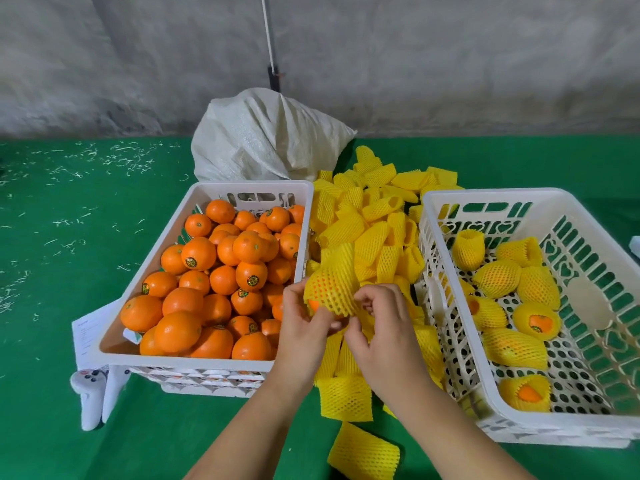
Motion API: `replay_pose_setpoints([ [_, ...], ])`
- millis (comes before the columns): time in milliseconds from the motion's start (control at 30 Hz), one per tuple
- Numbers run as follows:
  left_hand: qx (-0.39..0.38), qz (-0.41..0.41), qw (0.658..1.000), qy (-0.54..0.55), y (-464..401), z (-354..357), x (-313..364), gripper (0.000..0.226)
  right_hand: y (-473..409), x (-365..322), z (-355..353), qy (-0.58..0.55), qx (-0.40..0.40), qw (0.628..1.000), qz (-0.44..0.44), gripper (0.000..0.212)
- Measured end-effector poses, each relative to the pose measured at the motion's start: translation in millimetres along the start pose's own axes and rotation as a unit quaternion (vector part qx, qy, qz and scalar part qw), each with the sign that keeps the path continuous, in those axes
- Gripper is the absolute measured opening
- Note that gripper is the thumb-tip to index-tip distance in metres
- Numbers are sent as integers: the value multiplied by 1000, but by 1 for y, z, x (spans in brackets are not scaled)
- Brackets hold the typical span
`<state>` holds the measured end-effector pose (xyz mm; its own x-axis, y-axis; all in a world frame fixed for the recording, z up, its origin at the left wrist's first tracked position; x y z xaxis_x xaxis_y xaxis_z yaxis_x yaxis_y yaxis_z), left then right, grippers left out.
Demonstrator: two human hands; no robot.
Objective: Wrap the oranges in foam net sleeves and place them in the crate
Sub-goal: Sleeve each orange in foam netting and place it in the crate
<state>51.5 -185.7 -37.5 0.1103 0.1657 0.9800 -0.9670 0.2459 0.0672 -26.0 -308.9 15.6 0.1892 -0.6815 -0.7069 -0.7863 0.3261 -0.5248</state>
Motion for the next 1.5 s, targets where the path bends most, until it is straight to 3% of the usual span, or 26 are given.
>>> replay_pose_setpoints([
  [100,-60,-21,998,16,9,9,1,49,-2,6,-5,-51,32,998,34,32],
  [233,-139,37,988,-53,15,10,7,64,-11,6,-16,-44,61,997,17,28],
  [367,-56,67,995,-56,13,2,9,55,-15,-5,-23,-15,63,997,-38,23],
  [467,11,66,997,-29,6,-8,9,61,0,-19,-13,-13,31,995,-91,17],
  [633,-37,91,991,-94,9,-1,21,79,7,-1,0,-66,1,997,51,45],
  [767,-25,102,989,-108,7,-4,21,78,5,4,-8,-64,11,997,40,27],
  [833,-5,106,988,-109,4,-8,20,77,9,7,0,-75,-48,994,62,23],
  [900,3,116,985,-126,3,-10,20,78,14,15,9,-169,-111,965,167,20],
  [1000,-21,123,976,-181,1,-7,19,91,25,34,18,-331,-127,869,346,59],
  [1067,-91,125,954,-257,2,7,14,89,28,30,29,-334,-179,850,365,86],
  [1100,-123,135,932,-312,3,14,10,87,28,31,31,-331,-177,850,370,90],
  [1233,-185,196,844,-463,-3,22,6,92,14,66,7,-363,-82,833,410,71],
  [1300,-180,213,830,-483,-13,12,12,84,0,100,-19,-364,-23,825,432,56],
  [1400,-73,221,820,-523,-47,-18,19,65,-19,153,-60,-382,100,801,450,31],
  [1500,-4,107,795,-596,-85,-46,6,62,-31,182,-86,-395,242,780,421,27],
])
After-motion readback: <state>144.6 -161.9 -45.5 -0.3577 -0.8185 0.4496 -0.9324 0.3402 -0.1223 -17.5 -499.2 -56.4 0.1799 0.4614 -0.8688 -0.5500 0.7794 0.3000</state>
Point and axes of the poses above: each hand's wrist, its own y-axis away from the middle knuckle, its own z-axis out of the palm, x = y × z, the point moved 8 cm from there along -y, towards the middle knuckle, and after that the axes turned 2 degrees about x, right-handed, at the moved point
